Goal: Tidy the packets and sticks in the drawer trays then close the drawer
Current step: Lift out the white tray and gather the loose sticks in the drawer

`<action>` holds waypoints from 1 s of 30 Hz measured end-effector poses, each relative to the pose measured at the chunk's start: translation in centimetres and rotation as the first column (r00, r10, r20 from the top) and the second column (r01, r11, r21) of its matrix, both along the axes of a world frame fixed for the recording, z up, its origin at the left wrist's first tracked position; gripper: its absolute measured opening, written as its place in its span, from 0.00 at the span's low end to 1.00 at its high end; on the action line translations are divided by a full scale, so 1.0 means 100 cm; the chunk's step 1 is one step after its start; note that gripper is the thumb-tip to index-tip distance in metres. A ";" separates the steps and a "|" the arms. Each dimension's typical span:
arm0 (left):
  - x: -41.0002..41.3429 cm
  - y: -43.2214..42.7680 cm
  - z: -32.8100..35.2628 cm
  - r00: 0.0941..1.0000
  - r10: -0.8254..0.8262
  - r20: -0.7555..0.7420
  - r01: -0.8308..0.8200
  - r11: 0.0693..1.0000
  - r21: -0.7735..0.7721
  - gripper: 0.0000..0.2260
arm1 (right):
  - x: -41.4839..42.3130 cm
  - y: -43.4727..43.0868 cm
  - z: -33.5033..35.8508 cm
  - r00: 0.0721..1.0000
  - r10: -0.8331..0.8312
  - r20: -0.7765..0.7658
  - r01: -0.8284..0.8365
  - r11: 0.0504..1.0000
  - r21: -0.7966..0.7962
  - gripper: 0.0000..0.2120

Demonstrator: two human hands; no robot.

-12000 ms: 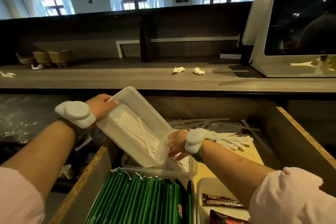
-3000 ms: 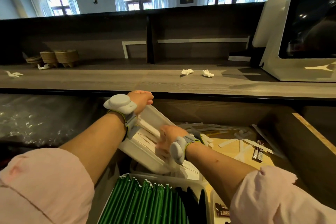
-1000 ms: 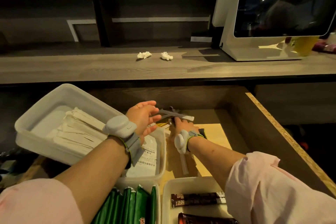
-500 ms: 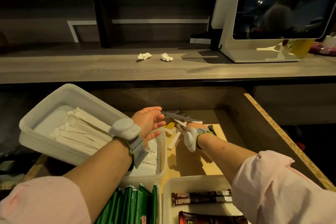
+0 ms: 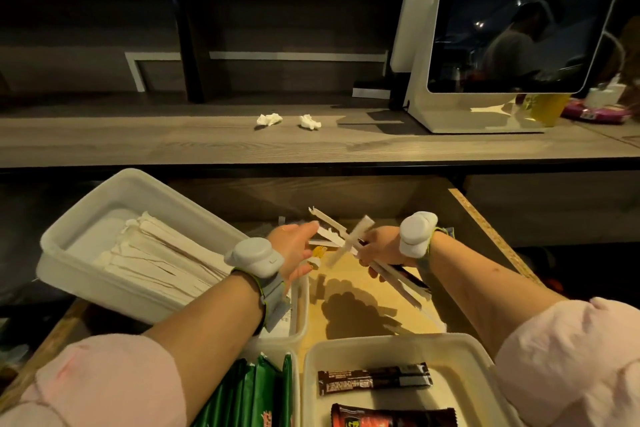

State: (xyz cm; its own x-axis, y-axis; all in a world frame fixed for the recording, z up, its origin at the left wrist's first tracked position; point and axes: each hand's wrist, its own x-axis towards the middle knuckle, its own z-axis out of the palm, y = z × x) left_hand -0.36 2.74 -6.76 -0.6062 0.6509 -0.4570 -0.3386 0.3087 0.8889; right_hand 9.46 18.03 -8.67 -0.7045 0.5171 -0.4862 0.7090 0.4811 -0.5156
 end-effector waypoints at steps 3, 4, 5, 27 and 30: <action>0.002 0.001 -0.011 0.998 -0.069 -0.009 0.069 0.998 0.015 0.37 | -0.006 -0.019 0.011 0.996 0.068 -0.049 -0.065 0.996 0.065 0.09; 0.003 0.001 -0.014 0.997 -0.073 0.014 0.072 0.997 0.027 0.35 | -0.009 -0.025 0.013 0.994 0.093 -0.064 -0.088 0.993 0.080 0.07; 0.004 0.001 -0.015 0.996 -0.073 0.047 0.070 0.996 0.054 0.29 | -0.011 -0.031 0.015 0.990 0.115 -0.079 -0.108 0.990 0.086 0.06; -0.014 0.012 -0.043 0.961 0.228 0.157 -0.251 0.957 0.144 0.20 | -0.014 -0.056 0.018 0.996 0.007 -0.091 -0.018 0.993 -0.120 0.15; -0.018 0.012 -0.047 0.956 0.221 0.191 -0.258 0.946 0.195 0.18 | -0.014 -0.049 0.012 0.989 0.142 0.031 -0.137 0.982 -0.127 0.16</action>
